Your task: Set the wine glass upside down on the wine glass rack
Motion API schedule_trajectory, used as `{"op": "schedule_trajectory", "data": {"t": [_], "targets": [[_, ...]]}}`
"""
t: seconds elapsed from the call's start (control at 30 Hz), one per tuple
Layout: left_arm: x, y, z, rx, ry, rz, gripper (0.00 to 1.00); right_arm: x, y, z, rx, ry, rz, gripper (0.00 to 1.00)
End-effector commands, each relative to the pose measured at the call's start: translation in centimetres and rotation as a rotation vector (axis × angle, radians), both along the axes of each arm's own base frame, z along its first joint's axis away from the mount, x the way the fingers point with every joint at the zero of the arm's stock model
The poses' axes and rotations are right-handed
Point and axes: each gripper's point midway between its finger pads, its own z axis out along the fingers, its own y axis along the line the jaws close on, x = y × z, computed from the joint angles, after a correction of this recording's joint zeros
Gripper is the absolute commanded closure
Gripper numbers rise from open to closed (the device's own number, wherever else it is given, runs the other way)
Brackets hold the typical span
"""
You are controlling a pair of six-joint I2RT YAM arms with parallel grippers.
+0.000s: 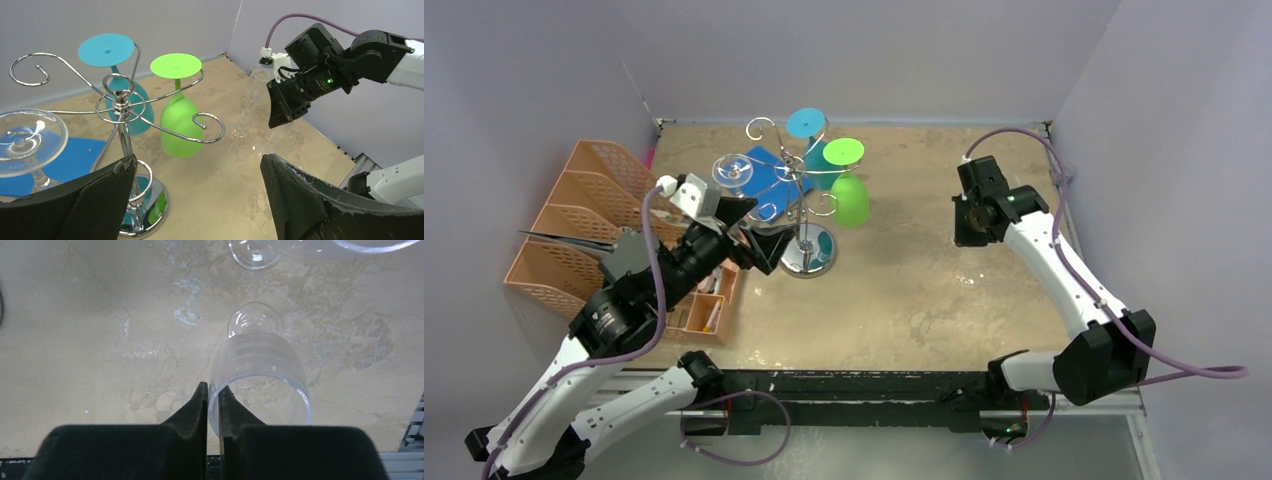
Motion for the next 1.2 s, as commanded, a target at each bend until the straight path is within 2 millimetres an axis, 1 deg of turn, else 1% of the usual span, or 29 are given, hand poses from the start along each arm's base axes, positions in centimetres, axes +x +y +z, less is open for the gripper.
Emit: {"op": "schedule_trajectory", "data": {"t": [0.0,0.1,0.23,0.27,0.33,0.43,0.57,0.63,0.7,0.77,0.87,0.9,1.0,1.1,1.17], "targets": [[-0.9,0.2,2.4,-0.064,-0.013,-0.021,0.08,-0.9,1.4,1.6,0.108,-0.025,0.002,1.0],[-1.1,0.3,2.9,-0.091,-0.005,-0.019,0.08,-1.2,2.4,2.7,0.181,-0.052,0.017,1.0],[-1.1,0.5,3.8,-0.169,0.04,-0.001,0.08,-1.6,4.6,3.9,0.311,-0.075,0.058,1.0],[-1.1,0.4,4.1,-0.192,0.055,-0.003,0.1,-1.7,5.1,4.3,0.342,-0.088,0.072,1.0],[-1.1,-0.2,4.3,-0.23,0.102,-0.014,0.14,-1.5,5.8,5.2,0.388,-0.137,0.096,1.0],[-0.9,-1.4,4.8,-0.274,0.182,-0.04,0.16,-1.2,6.9,6.8,0.468,-0.211,0.125,1.0],[0.3,-3.2,5.6,-0.371,0.263,-0.048,0.17,-1.2,7.9,9.7,0.556,-0.34,0.174,1.0],[1.3,-4.0,5.6,-0.449,0.31,-0.031,0.19,-1.3,7.7,11.4,0.574,-0.411,0.181,1.0],[2.3,-5.2,6.0,-0.536,0.343,-0.041,0.2,-1.8,7.1,13.6,0.578,-0.491,0.169,1.0],[2.8,-6.8,6.9,-0.596,0.359,-0.093,0.24,-2.5,6.5,16.1,0.596,-0.583,0.167,1.0],[3.8,-9.0,7.2,-0.642,0.432,-0.135,0.25,-3.7,5.6,19.3,0.609,-0.701,0.165,1.0],[4.0,-9.8,7.2,-0.656,0.451,-0.157,0.26,-4.0,5.3,20.1,0.609,-0.736,0.163,1.0],[4.8,-11.2,7.5,-0.718,0.49,-0.179,0.27,-4.8,4.1,22.2,0.608,-0.848,0.141,1.0],[5.6,-12.1,8.7,-0.809,0.5,-0.204,0.27,-5.5,3.4,24.8,0.635,-0.996,0.136,1.0],[6.0,-12.8,9.2,-0.847,0.508,-0.224,0.26,-6.0,2.9,26.1,0.646,-1.062,0.136,1.0]]}}
